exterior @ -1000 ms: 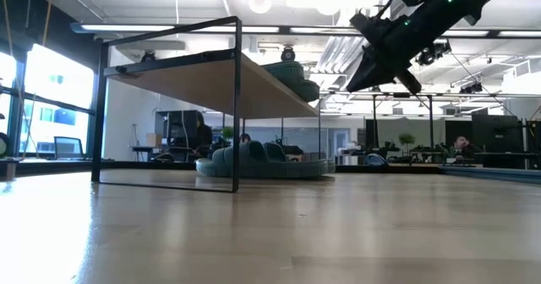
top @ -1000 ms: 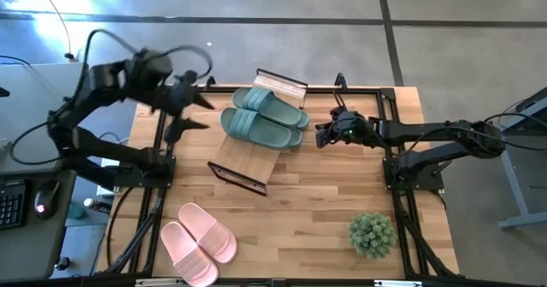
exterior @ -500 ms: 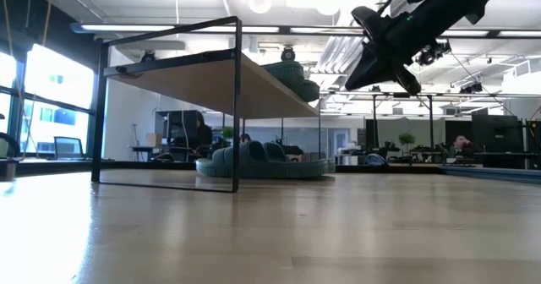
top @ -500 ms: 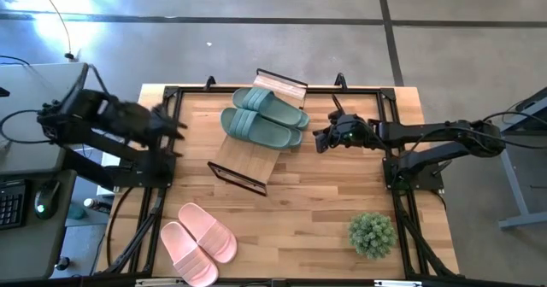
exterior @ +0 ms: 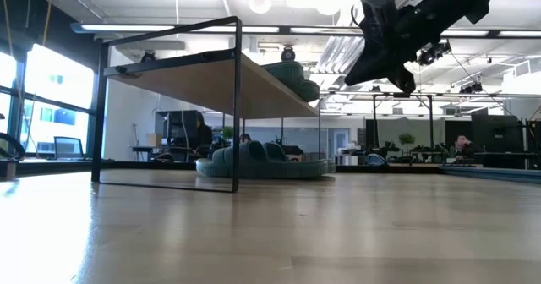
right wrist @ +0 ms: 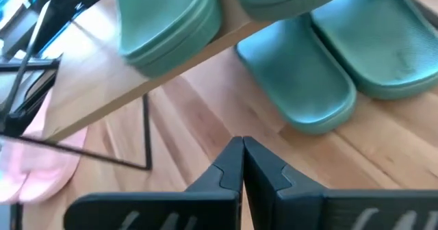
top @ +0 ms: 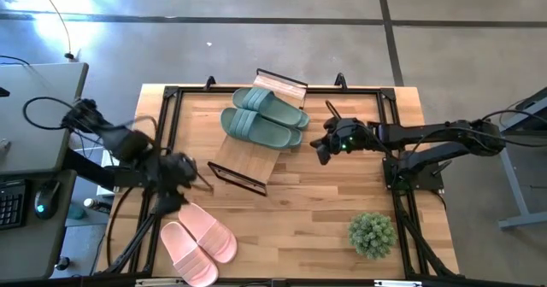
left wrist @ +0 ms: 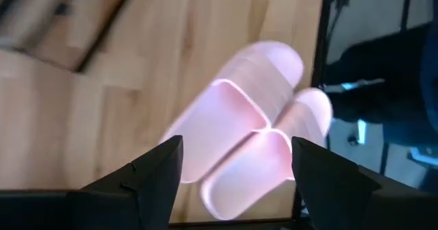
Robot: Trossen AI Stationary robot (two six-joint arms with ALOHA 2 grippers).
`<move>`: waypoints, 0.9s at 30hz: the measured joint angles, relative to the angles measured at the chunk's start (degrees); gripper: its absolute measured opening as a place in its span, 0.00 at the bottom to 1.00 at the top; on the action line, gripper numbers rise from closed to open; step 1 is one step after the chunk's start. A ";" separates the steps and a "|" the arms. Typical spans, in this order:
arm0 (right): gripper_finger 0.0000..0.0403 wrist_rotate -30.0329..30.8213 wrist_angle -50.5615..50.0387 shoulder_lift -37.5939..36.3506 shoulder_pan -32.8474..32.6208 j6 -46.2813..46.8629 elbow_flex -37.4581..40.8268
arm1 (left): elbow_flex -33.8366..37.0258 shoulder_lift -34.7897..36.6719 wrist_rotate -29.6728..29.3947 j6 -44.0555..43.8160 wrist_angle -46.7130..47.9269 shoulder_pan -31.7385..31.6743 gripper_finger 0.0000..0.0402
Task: Pick and place slides into the shelf
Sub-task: Put the pink slide under the shelf
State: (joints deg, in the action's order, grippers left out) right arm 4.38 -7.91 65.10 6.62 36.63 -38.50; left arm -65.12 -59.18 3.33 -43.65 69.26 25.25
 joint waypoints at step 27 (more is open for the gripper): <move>0.00 -9.55 -5.22 0.02 -0.05 -3.70 0.00 | 22.87 -15.23 -1.64 -33.37 -42.77 14.52 0.63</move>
State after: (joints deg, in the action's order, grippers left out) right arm -5.17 -13.13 65.12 6.57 32.93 -38.50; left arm -42.25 -74.41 1.69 -77.03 26.48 39.77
